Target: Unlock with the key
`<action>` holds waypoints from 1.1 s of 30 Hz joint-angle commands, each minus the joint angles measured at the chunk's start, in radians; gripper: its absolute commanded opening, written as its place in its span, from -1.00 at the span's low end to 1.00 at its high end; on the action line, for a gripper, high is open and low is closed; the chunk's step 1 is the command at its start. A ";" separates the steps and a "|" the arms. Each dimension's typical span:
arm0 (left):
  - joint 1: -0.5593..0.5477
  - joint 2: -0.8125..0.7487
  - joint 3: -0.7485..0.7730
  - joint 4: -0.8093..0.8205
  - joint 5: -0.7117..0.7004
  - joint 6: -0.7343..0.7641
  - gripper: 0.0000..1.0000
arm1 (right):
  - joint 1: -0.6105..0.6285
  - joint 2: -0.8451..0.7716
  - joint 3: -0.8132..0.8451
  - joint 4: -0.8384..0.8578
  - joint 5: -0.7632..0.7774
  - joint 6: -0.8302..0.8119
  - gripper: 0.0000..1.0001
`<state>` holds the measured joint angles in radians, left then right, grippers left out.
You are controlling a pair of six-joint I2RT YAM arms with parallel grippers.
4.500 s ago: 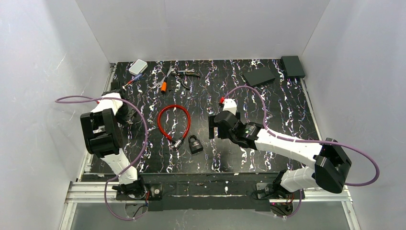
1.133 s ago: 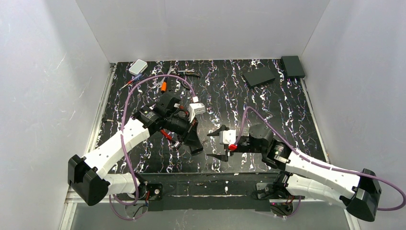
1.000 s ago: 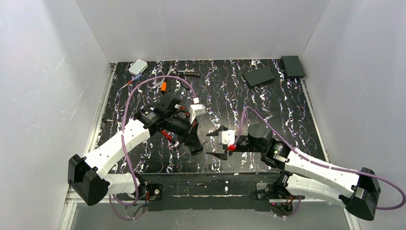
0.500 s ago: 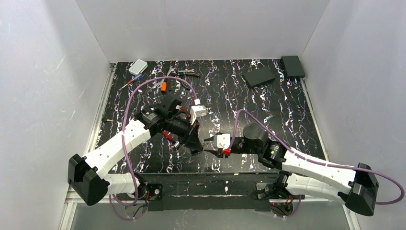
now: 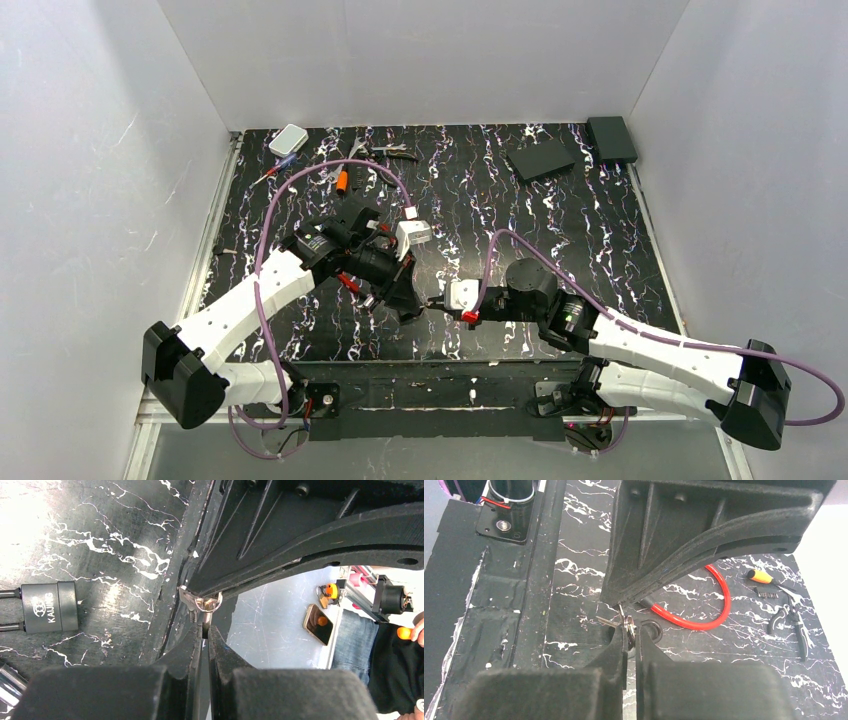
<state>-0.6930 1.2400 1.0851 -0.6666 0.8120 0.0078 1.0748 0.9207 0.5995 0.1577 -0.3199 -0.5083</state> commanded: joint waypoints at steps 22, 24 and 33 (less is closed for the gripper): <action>-0.008 -0.372 -0.153 0.236 -0.335 -0.053 0.17 | 0.005 -0.032 -0.204 0.629 0.326 0.997 -0.97; -0.008 -0.361 -0.147 0.238 -0.316 -0.061 0.07 | 0.005 -0.013 -0.192 0.628 0.284 1.019 -0.97; -0.008 -0.364 -0.155 0.265 -0.260 -0.083 -0.06 | 0.005 0.067 -0.174 0.643 0.269 1.100 -0.97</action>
<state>-0.6987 0.8936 0.9386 -0.4248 0.5175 -0.0681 1.0756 0.9741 0.3725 0.7219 -0.0444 0.5297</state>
